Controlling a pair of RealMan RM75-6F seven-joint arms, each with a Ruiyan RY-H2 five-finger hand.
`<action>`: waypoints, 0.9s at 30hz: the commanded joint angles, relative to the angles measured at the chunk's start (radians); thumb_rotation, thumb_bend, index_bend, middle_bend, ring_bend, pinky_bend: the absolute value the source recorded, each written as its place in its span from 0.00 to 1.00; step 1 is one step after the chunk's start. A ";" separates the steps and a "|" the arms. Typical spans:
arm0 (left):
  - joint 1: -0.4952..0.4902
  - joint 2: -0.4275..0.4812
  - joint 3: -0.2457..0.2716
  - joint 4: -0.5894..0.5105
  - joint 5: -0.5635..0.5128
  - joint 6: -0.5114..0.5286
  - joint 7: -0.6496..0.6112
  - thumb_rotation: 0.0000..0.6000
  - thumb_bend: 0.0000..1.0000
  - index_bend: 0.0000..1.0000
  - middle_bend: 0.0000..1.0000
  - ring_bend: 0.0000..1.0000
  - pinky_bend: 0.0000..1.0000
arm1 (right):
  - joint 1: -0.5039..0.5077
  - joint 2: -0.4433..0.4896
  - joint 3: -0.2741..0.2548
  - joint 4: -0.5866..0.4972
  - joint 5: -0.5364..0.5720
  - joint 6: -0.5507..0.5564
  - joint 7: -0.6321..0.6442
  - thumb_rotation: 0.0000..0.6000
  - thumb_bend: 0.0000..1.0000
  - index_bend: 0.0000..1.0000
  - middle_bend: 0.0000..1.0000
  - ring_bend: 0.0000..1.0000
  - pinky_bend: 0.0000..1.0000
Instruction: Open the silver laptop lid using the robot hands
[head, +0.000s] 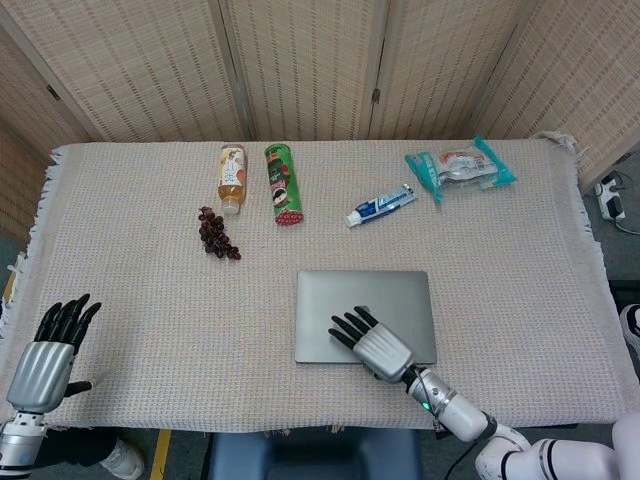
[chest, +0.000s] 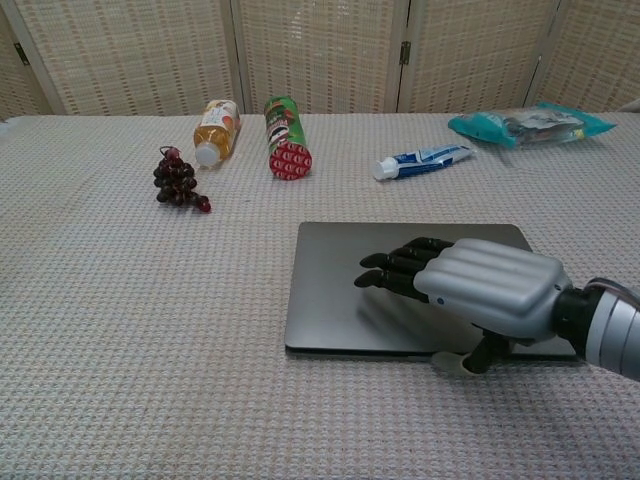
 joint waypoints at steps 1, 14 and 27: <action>-0.021 -0.016 0.002 0.013 0.029 -0.007 -0.020 1.00 0.15 0.07 0.04 0.04 0.00 | 0.011 -0.008 0.015 -0.012 0.019 0.007 -0.068 1.00 0.45 0.00 0.00 0.00 0.00; -0.168 -0.106 0.054 0.067 0.177 -0.151 -0.113 1.00 0.20 0.18 0.16 0.14 0.01 | 0.070 0.009 0.112 -0.135 0.197 0.027 -0.364 1.00 0.59 0.00 0.00 0.00 0.00; -0.404 -0.223 0.029 0.059 0.202 -0.445 -0.042 1.00 0.49 0.13 0.11 0.02 0.00 | 0.113 0.018 0.127 -0.184 0.318 0.076 -0.460 1.00 0.59 0.00 0.00 0.00 0.00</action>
